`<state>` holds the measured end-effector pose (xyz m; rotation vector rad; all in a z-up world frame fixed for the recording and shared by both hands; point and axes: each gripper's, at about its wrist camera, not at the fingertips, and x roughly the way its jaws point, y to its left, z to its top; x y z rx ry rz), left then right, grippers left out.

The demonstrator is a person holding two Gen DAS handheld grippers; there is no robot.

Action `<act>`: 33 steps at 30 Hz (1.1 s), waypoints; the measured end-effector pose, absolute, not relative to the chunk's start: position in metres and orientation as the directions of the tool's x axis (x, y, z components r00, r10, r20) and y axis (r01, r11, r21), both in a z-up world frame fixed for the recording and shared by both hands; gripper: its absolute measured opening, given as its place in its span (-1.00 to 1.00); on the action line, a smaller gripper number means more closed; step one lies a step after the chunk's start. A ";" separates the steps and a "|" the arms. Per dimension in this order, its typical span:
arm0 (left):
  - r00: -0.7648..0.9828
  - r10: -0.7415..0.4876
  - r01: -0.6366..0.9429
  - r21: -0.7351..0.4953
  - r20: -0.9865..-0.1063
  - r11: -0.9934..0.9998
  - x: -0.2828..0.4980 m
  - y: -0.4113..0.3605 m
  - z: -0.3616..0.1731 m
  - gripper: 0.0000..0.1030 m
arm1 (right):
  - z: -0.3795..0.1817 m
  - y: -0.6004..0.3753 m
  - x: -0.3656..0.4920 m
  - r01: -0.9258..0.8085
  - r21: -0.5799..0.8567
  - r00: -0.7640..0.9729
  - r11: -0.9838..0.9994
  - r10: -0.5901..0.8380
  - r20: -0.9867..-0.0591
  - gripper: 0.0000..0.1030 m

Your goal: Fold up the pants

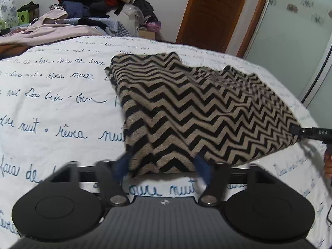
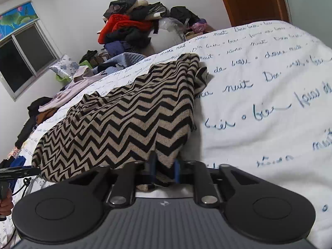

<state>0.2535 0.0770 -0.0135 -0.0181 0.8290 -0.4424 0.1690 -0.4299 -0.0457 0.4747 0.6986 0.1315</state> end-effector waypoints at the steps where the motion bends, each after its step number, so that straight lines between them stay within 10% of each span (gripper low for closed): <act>1: 0.579 -0.371 0.359 -0.182 -0.726 0.916 0.256 0.079 -0.015 -0.45 | -0.046 -0.431 0.167 0.047 0.469 0.767 0.882 0.269 -0.582 -0.78; 11: 0.535 -0.342 0.327 -0.184 -0.772 0.927 0.259 0.101 -0.017 -0.71 | -0.042 -0.429 0.152 0.114 0.338 0.746 0.934 0.143 -0.650 -0.85; 17: 0.573 -0.312 0.302 -0.159 -0.758 0.940 0.251 0.116 -0.004 -0.30 | -0.008 -0.397 0.135 0.245 0.012 0.791 0.970 -0.192 -0.581 -0.38; 25: 0.577 -0.362 0.235 -0.275 -0.732 0.932 0.266 0.115 0.012 0.45 | 0.011 -0.241 0.134 -0.311 -0.153 0.830 0.938 0.190 -0.524 -0.06; 33: 0.558 -0.388 0.188 -0.343 -0.734 0.920 0.300 0.108 0.009 0.54 | -0.027 -0.143 0.140 -0.500 -0.309 0.780 0.809 0.265 -0.567 -0.05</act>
